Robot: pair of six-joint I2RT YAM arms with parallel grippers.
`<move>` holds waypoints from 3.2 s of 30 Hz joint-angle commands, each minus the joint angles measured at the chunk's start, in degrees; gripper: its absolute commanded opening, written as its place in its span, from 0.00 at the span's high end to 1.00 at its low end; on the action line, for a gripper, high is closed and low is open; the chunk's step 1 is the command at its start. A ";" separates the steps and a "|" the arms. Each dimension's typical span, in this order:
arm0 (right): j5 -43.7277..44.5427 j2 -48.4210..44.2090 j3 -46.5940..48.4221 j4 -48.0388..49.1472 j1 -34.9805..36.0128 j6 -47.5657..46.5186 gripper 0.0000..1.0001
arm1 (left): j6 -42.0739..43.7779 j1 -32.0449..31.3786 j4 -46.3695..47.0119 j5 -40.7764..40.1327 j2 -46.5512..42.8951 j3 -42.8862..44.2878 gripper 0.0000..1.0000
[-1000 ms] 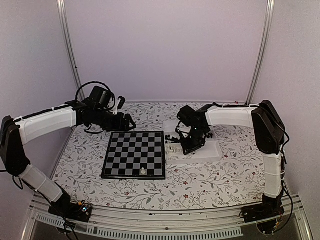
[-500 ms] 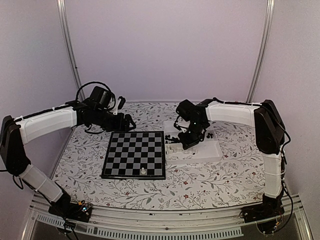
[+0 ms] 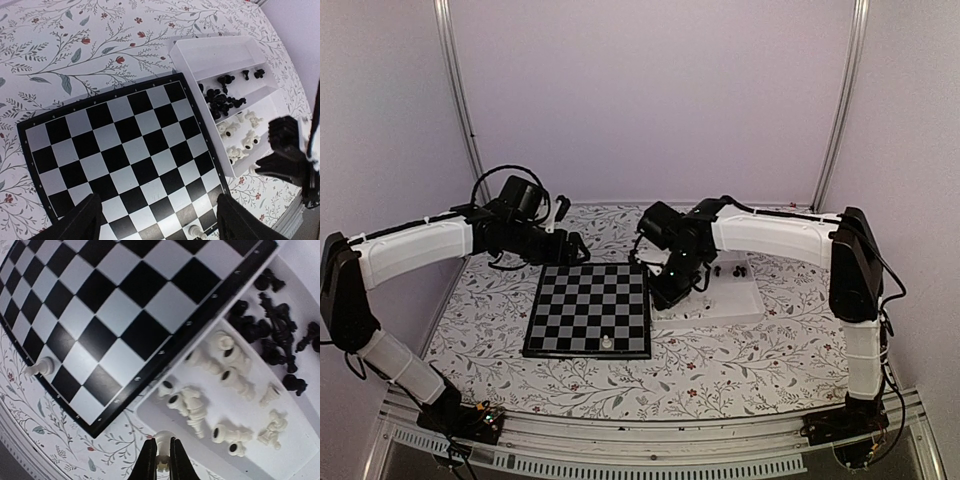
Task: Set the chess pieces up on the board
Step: Place the chess piece on the chessboard, then pick up the chess piece from the storage box.
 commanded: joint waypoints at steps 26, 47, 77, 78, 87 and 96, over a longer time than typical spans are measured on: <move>-3.02 13.57 14.10 -5.75 9.23 -1.48 0.95 | 2.55 0.59 -1.10 -1.22 -8.29 -6.70 0.19; -3.61 12.87 14.03 -5.34 8.98 -1.31 0.80 | 2.60 0.90 -0.61 -1.03 -7.60 -6.82 0.19; 1.73 -7.11 -15.44 8.39 -13.31 -2.58 0.83 | 1.75 0.05 1.37 5.67 1.73 3.76 0.20; 1.90 -7.71 -15.84 8.52 -14.06 -2.58 0.83 | 1.45 -0.08 1.37 5.65 1.94 4.12 0.20; -0.34 -8.09 -17.04 9.68 -16.70 -3.26 0.78 | 0.79 -0.85 1.36 5.34 3.30 5.76 0.20; -4.98 -5.86 -16.72 8.88 -16.70 -3.14 0.76 | 0.98 -0.94 1.00 4.65 3.28 5.54 0.20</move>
